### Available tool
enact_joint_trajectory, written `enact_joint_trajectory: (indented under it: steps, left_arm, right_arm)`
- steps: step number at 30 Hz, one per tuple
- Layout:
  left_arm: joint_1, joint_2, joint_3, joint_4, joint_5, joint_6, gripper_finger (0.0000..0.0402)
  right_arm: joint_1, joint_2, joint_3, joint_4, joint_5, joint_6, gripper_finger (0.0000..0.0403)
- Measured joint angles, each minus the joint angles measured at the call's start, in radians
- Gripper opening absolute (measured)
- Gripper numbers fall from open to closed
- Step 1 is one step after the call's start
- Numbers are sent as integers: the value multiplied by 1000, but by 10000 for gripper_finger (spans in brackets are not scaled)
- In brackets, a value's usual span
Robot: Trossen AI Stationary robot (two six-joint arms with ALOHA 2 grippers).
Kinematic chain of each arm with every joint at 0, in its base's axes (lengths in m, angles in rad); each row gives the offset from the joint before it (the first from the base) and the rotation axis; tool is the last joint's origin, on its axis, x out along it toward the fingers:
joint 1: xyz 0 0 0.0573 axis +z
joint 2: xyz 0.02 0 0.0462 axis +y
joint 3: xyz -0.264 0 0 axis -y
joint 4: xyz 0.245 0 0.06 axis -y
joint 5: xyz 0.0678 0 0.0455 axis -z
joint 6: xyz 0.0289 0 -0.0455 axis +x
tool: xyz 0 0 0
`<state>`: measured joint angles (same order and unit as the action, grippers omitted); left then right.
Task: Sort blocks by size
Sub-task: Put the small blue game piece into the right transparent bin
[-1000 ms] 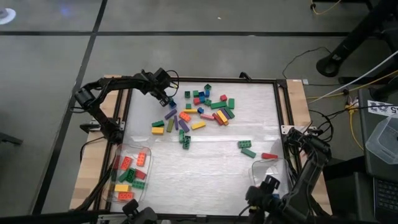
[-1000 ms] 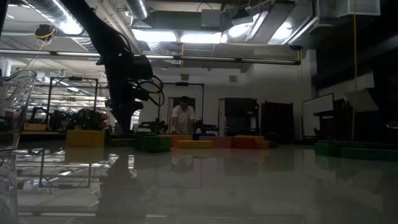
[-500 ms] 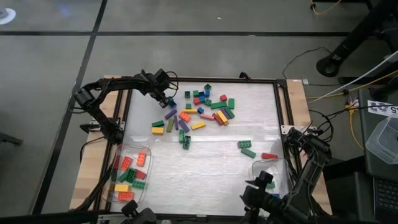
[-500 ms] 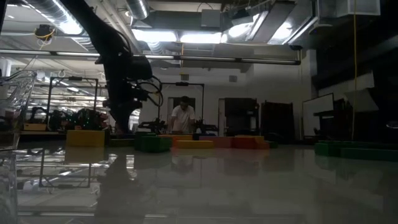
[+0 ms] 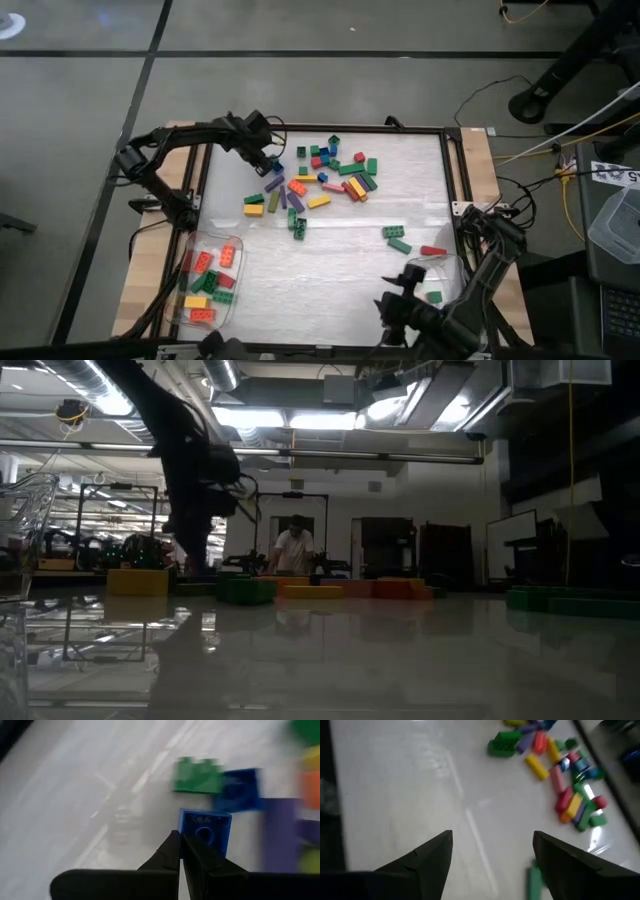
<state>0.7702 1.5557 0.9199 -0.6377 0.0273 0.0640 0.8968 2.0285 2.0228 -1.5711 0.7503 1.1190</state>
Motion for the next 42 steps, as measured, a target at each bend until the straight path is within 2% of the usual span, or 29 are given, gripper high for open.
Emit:
enact_joint_trajectory:
  steps: [4, 7, 10, 12, 17, 23, 29, 35, 42]
  left_arm:
    - [-2, -76, 0, -25, 161, -56, 0]
    - [-20, -139, 0, -53, 335, -110, 0]
    - [-68, -185, 1, -67, 500, -149, 0]
    - [-121, -209, 1, -64, 546, -184, 0]
    - [-284, -222, 2, -42, 553, -276, 0]
    - [-470, -222, 2, 105, 552, -390, 0]
    - [-599, -222, 2, 260, 551, -462, 0]
    - [-691, -222, 2, 354, 552, -504, 0]
    - [-759, -222, 2, 487, 619, -546, 0]
  right_arm:
    - [-53, 0, 0, 0, 56, -117, 276]
    - [-97, 0, 0, 10, 99, -237, 276]
    - [-147, 3, 0, 57, 173, -377, 276]
    - [-182, 5, 0, 110, 215, -504, 276]
    - [-279, 5, 0, 305, 204, -862, 276]
    - [-384, 5, -1, 541, 10, -1198, 276]
    - [-445, 5, -1, 688, -116, -1337, 276]
    - [-468, 9, -1, 770, -181, -1433, 276]
    - [-465, 43, -1, 818, -250, -1530, 276]
